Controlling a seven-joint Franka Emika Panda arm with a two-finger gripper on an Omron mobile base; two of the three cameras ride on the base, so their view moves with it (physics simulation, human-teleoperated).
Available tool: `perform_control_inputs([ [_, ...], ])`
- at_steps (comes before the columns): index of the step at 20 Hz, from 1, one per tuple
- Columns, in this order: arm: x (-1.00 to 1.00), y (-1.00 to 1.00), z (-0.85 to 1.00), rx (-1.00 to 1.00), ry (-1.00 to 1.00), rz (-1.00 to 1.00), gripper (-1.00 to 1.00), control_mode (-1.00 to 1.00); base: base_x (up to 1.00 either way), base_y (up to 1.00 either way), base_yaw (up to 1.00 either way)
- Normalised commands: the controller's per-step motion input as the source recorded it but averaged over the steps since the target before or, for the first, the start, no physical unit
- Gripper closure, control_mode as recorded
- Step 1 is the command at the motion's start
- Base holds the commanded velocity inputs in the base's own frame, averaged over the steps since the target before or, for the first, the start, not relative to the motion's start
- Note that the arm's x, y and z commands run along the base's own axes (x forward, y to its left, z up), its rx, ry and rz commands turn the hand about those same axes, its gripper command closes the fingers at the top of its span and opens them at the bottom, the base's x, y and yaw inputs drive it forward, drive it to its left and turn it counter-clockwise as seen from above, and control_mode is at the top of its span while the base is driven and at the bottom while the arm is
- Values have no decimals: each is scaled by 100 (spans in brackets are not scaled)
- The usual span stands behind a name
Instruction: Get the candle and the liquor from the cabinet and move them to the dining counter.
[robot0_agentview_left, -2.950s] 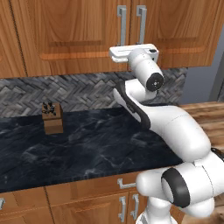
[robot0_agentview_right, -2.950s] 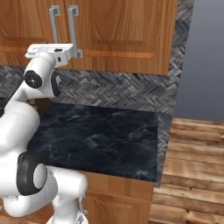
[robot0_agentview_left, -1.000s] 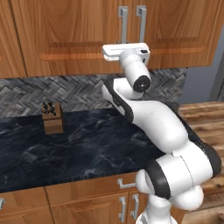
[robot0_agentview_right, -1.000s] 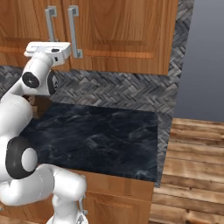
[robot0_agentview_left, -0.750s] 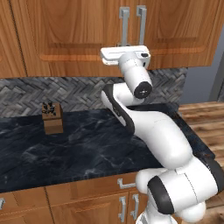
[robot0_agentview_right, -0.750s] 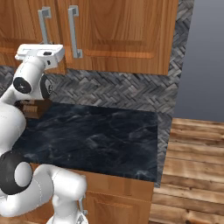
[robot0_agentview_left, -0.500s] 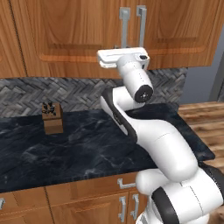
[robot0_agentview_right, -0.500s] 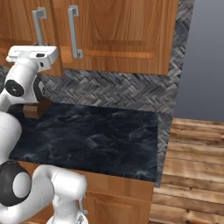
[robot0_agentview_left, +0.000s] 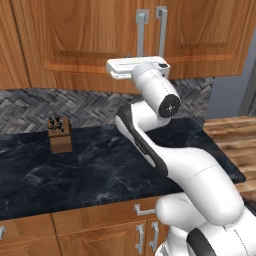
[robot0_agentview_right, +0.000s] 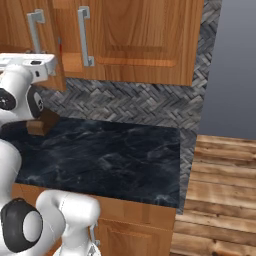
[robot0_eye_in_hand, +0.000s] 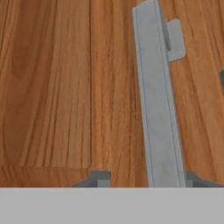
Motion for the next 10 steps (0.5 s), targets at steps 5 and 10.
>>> perform_control_inputs([
  [5, -46, 95, 6, 0, 17, 6, 100, -100, 0, 0, 0],
  [10, -43, 100, 3, -1, 16, 5, 100, -100, 0, 0, 0],
])
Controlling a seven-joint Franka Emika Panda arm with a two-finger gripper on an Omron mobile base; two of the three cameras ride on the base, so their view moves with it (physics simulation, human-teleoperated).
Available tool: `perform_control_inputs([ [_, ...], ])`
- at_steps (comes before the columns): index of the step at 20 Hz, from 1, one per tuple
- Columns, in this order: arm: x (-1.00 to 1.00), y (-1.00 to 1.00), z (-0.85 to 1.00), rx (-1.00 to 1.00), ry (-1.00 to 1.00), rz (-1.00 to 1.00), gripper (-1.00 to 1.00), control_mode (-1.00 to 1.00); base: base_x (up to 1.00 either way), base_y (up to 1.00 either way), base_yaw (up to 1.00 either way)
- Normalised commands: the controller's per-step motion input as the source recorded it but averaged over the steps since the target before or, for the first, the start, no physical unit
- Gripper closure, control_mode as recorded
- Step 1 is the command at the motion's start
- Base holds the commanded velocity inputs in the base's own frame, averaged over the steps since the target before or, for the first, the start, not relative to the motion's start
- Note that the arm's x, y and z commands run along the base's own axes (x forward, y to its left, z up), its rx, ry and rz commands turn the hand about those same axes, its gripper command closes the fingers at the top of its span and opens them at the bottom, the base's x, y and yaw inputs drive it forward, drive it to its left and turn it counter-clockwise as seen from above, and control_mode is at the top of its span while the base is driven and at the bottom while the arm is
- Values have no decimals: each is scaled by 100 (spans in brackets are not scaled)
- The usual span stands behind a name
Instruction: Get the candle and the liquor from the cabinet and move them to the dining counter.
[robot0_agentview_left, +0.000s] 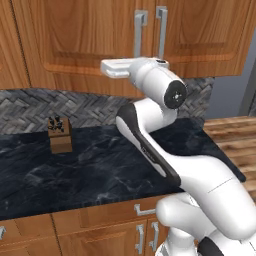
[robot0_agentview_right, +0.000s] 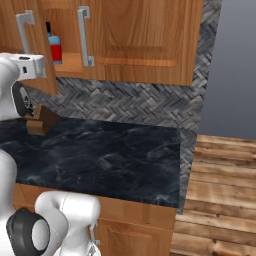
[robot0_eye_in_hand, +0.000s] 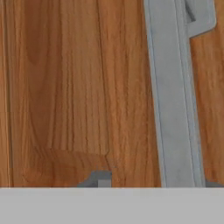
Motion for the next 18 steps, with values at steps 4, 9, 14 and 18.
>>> perform_control_inputs([
  [4, -50, 100, 0, -2, 16, 8, 100, -100, 0, 0, 0],
  [9, -60, 100, 0, -7, 9, 14, 100, -100, 0, 0, 0],
  [14, -57, 100, 0, -11, 5, 16, 100, -100, 0, 0, 0],
  [18, -43, 100, 0, -12, 5, 15, 100, -100, 0, 0, 0],
])
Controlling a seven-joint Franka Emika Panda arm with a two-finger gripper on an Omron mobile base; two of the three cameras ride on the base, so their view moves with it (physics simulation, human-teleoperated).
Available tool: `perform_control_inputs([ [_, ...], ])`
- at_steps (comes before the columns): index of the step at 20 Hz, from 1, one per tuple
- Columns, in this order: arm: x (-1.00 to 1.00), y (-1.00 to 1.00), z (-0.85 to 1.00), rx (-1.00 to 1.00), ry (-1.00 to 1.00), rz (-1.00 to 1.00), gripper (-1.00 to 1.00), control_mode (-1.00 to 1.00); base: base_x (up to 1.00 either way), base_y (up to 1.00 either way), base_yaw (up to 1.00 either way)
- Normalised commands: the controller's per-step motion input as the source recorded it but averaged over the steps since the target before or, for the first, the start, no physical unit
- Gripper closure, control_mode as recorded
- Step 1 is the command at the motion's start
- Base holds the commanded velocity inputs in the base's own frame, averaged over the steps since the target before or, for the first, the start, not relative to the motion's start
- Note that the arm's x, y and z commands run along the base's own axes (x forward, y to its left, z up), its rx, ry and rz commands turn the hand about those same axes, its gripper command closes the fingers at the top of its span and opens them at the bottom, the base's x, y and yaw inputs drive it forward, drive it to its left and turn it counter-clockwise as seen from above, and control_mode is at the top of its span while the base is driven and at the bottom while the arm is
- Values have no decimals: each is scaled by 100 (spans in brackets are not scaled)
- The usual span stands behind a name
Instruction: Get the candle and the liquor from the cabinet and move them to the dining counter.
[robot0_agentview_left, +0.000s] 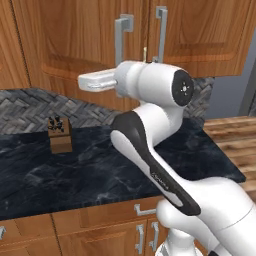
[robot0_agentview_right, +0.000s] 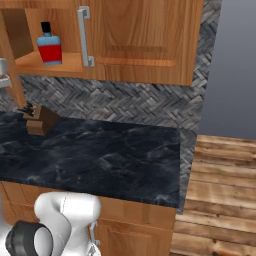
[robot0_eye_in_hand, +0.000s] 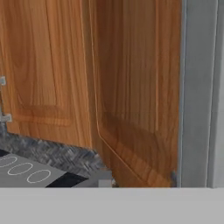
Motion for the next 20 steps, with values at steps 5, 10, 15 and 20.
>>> perform_control_inputs([
  [5, -34, 100, 0, -12, 4, 13, 100, -100, 0, 0, 0],
  [10, -20, 100, 0, -11, 7, 9, 100, -100, 0, 0, 0],
  [15, -20, 97, 0, -10, 6, 2, 100, -100, 0, 0, 0],
  [20, -1, 36, 0, -1, 4, 0, 100, -100, 0, 0, 0],
])
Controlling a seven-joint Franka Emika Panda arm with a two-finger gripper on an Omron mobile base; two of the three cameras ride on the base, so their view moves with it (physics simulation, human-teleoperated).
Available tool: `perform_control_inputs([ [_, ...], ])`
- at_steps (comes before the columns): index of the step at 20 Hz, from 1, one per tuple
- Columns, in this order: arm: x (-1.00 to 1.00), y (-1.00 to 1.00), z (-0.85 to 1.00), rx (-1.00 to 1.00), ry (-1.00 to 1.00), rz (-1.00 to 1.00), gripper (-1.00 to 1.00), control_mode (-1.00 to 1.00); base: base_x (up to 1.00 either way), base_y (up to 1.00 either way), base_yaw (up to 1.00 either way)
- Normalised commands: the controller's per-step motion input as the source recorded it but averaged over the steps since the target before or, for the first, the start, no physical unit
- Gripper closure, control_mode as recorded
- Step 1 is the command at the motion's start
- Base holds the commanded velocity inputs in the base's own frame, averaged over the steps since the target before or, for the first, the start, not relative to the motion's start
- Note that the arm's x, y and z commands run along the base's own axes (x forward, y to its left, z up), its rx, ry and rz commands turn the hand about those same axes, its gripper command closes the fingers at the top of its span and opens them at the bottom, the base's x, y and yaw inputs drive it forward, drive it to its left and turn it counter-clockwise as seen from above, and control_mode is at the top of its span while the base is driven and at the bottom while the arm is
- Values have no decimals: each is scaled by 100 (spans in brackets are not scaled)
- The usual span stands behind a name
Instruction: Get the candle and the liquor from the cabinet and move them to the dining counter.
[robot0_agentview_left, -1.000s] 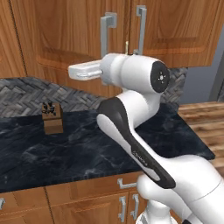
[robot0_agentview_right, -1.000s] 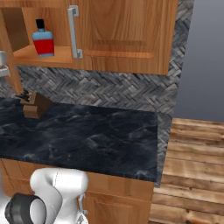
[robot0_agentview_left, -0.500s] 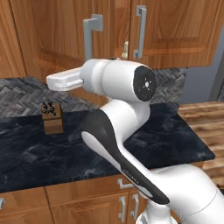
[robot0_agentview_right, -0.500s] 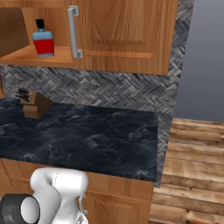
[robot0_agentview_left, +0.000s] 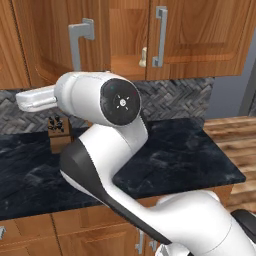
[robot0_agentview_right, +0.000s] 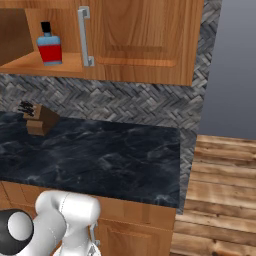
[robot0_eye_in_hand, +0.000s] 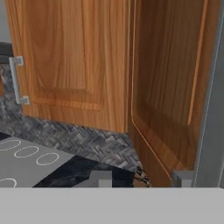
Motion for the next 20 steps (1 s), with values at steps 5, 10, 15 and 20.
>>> perform_control_inputs([
  [5, 0, 1, 0, 0, 3, 0, -100, -100, 0, 0, 0],
  [10, -25, 0, 0, 0, 2, 0, -100, -100, 0, 0, 0],
  [15, -85, -8, 0, 0, -1, -2, -100, -100, 0, 0, 0],
  [20, -100, -27, 0, 0, -6, -22, -100, -100, 0, 0, 0],
])
